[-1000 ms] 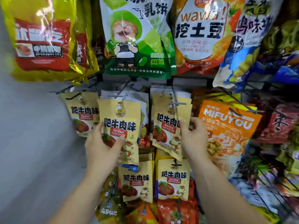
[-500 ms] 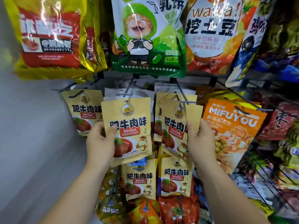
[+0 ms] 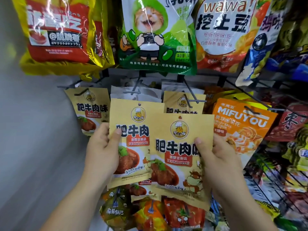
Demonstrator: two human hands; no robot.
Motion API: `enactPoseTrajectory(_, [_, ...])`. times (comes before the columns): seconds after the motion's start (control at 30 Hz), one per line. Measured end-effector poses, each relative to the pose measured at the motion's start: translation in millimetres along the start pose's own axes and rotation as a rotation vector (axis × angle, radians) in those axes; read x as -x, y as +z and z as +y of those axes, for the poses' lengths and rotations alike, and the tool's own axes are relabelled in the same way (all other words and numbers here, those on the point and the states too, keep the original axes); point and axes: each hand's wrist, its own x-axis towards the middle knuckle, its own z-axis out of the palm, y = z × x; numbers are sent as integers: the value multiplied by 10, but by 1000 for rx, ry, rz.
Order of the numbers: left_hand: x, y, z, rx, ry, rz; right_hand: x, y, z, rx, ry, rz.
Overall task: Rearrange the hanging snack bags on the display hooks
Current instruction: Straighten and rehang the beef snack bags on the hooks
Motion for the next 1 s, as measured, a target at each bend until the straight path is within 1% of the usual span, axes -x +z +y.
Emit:
enactPoseTrajectory(0.1, [121,-51,-41,2,8,-43,11,57,125,-101,107,-76])
enactPoseTrajectory(0.2, [271,-29,-104,52,-62,-93,5,181,276,-78,145,-109])
enactPoseTrajectory(0.3, [377,19,-194,90,-134,-154,-6,336,383,-22,156,-101])
enactPoseTrajectory(0.43, [448,80,-248,139,-172,-182,-25,484,489,-39,188,-50])
enactPoseTrajectory(0.57, [504,179,-216,232,-190,-129,-21,549,545,-37,203,37])
enactPoseTrajectory(0.67, [478,259,-242,198,-174,-159,-2,564,511,14,206,66])
enactPoseTrajectory(0.77, [408,321,-280,192,-217,-124,-71,505,506,51,210,86])
enactPoseTrajectory(0.93, [322,295,-297,156,-232,-40,-548,170,442,3,131,200])
enactPoseTrajectory(1.0, [282,250,-327,136,-215,6,-791,72,435,-33,105,217])
